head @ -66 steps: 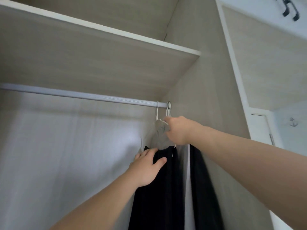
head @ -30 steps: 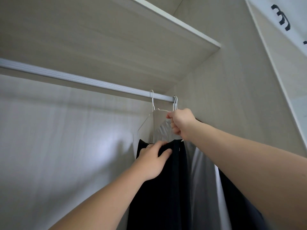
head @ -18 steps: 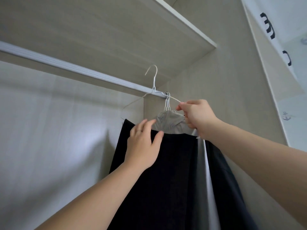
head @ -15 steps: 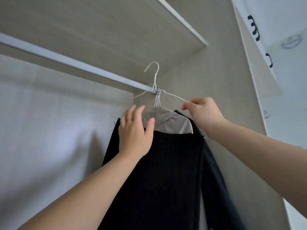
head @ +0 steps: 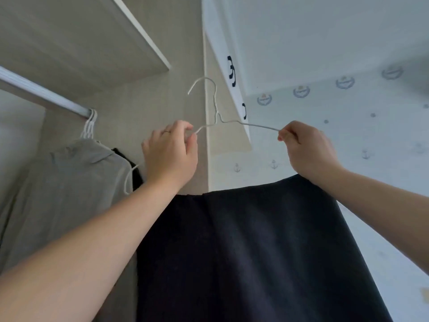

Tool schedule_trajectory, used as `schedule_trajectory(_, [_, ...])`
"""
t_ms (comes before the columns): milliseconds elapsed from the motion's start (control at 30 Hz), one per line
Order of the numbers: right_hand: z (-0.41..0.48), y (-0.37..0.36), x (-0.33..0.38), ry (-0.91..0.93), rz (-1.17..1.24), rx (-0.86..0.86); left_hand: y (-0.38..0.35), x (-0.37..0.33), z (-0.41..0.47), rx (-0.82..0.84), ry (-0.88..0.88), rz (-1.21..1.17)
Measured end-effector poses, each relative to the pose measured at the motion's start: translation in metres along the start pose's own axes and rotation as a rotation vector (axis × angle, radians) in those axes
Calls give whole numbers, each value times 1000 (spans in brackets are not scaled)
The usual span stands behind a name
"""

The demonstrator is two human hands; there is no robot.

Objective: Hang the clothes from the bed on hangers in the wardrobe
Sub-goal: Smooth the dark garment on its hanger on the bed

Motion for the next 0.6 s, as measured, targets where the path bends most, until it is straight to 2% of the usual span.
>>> schedule_trajectory(100, [-7,56,-59,-46,-120,-38,-40,-69,-4,26,-75,-134])
schedule_trajectory(300, [-44,177,-183,-158,-301,-52,-128,-221,-24,145,-90,-365])
schedule_trajectory(600, [-203,341,-352,-439,-386,-15,-279,-440,-138,523,-92,-674])
Point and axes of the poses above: each hand's wrist, its own z-axis towards the middle knuckle, its own y-axis out of the back of the hand, x = y × z, the point moved 9 cm from there along z, towards the middle knuckle, and after that the axes turned 9 degrees about x, right-handed, at the moved point
